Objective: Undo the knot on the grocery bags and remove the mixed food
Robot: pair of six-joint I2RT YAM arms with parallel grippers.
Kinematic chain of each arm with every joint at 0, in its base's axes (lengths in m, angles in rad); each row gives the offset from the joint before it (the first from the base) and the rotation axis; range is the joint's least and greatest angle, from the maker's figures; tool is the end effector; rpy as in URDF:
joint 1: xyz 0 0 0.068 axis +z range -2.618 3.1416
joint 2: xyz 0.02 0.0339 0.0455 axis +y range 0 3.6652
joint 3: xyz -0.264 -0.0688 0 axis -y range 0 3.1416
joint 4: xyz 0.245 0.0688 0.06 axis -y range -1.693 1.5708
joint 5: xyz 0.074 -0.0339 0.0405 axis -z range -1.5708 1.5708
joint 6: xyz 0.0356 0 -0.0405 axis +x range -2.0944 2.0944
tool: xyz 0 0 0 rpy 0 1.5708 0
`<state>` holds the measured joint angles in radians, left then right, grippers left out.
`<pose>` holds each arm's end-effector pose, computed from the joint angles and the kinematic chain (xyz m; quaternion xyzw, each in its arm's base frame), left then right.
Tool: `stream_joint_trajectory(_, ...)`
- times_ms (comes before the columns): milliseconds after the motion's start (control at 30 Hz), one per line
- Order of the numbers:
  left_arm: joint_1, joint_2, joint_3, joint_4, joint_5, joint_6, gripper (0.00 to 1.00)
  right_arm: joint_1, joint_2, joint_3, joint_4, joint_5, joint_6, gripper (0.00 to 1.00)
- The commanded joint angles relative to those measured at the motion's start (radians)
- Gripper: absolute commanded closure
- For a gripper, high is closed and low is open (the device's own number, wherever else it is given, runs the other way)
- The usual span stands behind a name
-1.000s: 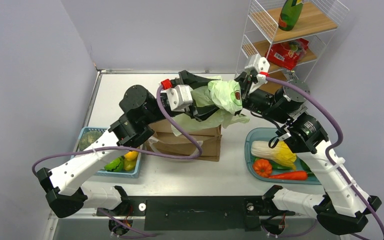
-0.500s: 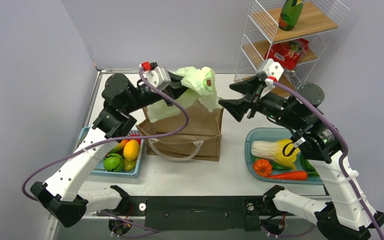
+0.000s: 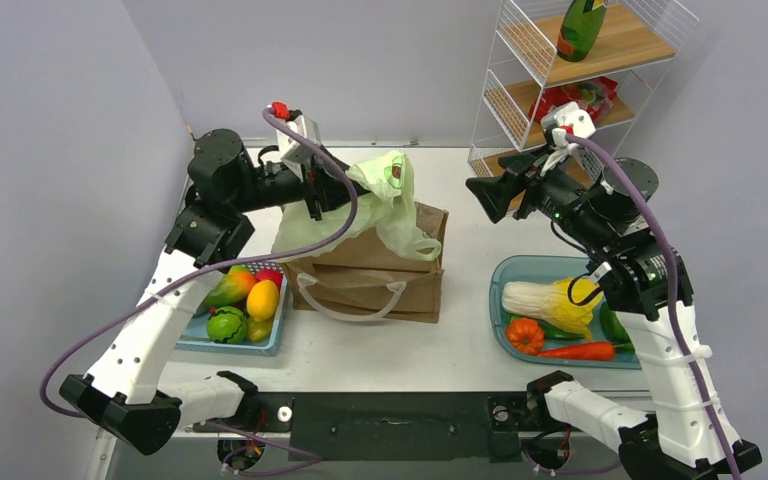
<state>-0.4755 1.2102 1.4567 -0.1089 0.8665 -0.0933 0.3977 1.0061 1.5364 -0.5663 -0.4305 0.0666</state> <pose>0.2062 -0.1367 0.4918 0.4240 0.5252 -0.4567 0.5795 0.1473 0.0780 0.5084 -0.2621 0.6691 0.3056 0.6247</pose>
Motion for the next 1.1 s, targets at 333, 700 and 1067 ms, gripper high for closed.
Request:
stream_joint_trajectory(333, -0.220, 0.211, 0.193, -0.484, -0.515, 0.450, 1.00, -0.027, 0.026, -0.064, -0.012, 0.007, 0.030, 0.28)
stream_joint_trajectory(700, -0.180, 0.248, -0.164, 0.192, -0.259, 0.046, 1.00, -0.054, 0.012, -0.076, -0.029, 0.018, 0.009, 0.28)
stream_joint_trajectory(1067, 0.024, 0.156, -0.354, -0.282, -0.163, 0.745, 1.00, -0.065, 0.029, -0.096, -0.025, -0.014, 0.018, 0.28)
